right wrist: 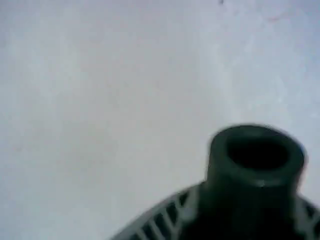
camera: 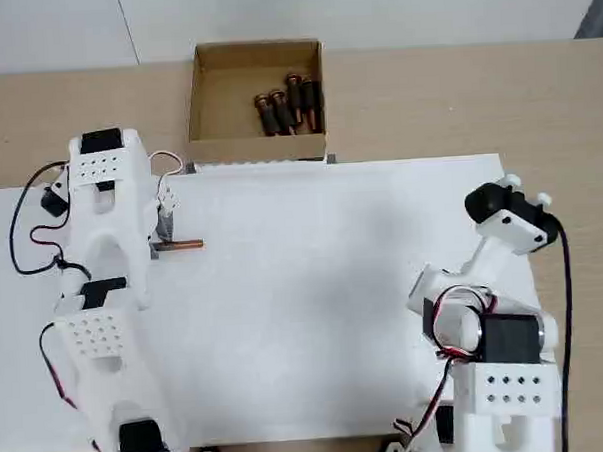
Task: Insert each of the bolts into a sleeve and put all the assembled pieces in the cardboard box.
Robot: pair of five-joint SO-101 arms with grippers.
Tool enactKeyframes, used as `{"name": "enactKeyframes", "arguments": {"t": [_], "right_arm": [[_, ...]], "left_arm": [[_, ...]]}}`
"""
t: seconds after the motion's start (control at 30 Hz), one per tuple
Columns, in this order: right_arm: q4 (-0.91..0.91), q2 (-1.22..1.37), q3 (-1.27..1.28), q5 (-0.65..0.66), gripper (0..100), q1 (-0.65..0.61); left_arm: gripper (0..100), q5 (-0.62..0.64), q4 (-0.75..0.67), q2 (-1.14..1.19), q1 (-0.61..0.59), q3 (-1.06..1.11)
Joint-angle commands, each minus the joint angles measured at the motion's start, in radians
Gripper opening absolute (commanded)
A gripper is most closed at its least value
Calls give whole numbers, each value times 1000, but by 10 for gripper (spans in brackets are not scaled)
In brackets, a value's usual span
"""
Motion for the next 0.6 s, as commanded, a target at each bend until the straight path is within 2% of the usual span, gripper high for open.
{"name": "enactKeyframes", "arguments": {"t": [0.0, 0.23, 0.57], "right_arm": [[-18, -18, -5, -8, 4, 4], [-18, -18, -5, -8, 4, 2], [-18, -18, -5, -8, 4, 2]], "left_arm": [[111, -6, 29, -11, 0, 2], [3, -3, 3, -8, -2, 15], [6, -6, -6, -17, 3, 15]]}}
